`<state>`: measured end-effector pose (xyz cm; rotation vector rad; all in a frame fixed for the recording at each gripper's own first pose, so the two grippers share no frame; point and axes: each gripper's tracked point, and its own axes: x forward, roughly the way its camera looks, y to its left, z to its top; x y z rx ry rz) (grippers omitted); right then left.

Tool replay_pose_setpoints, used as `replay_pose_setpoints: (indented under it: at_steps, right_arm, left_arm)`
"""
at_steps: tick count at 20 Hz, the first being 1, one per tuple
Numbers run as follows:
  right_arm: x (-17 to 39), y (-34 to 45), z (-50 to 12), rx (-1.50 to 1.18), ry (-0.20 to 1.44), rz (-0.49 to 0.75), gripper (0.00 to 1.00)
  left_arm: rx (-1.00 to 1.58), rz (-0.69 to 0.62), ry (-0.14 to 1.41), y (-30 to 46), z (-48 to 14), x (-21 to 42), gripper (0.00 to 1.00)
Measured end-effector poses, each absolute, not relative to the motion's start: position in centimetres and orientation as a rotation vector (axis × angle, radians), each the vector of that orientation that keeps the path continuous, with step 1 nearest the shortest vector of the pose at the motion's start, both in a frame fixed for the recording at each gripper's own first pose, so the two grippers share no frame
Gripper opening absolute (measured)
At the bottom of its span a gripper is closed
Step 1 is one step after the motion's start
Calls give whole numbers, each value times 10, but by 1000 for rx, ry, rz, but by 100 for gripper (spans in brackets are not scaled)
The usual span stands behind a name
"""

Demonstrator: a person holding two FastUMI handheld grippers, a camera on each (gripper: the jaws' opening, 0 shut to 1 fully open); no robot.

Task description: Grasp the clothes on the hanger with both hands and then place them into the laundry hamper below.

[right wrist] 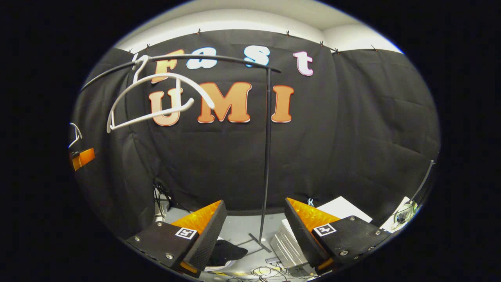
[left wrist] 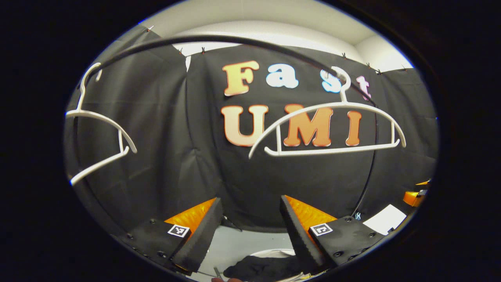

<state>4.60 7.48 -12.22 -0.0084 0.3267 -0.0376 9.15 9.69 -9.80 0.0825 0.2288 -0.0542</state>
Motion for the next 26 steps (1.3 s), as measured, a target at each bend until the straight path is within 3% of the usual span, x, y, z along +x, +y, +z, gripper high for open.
replay_pose_setpoints:
  at_steps: [2,3,6,7,10,11,12,15,16,18,19,20,23,26]
  right_arm:
    - [42,71,-106,-17,278,-40,88]
    - [41,69,-98,-24,254,-43,92]
    - [34,64,-78,-41,190,-56,92]
    - [31,63,-72,-36,174,-58,100]
    - [25,63,-58,-30,136,-67,100]
    - [25,63,-54,-28,125,-68,92]
    - [23,63,-49,-26,114,-69,100]
    - [18,64,-35,-5,81,-67,100]
    - [15,63,-30,1,71,-68,92]
    - [13,61,-26,0,59,-71,92]
    - [13,60,-24,-1,55,-72,84]
    - [11,62,-22,-2,49,-72,84]
    - [8,65,-18,0,41,-71,100]
    - [10,69,-15,4,34,-72,100]
  left_arm:
    - [73,-55,186,98,-76,91,94]
    - [68,-56,165,99,-66,92,94]
    - [74,-42,96,104,-42,88,94]
    - [84,-34,70,105,-35,88,95]
    - [96,-41,45,100,-28,85,94]
    - [92,-43,39,99,-25,86,96]
    - [86,-50,32,96,-23,86,94]
    - [84,-62,28,93,-21,84,96]
    - [84,-63,26,93,-20,84,96]
    - [83,-60,25,94,-18,82,96]
    - [81,-56,22,95,-16,82,96]
    - [81,-52,18,97,-14,83,94]
    - [83,-43,14,99,-13,82,96]
    - [86,-36,18,109,-14,76,96]
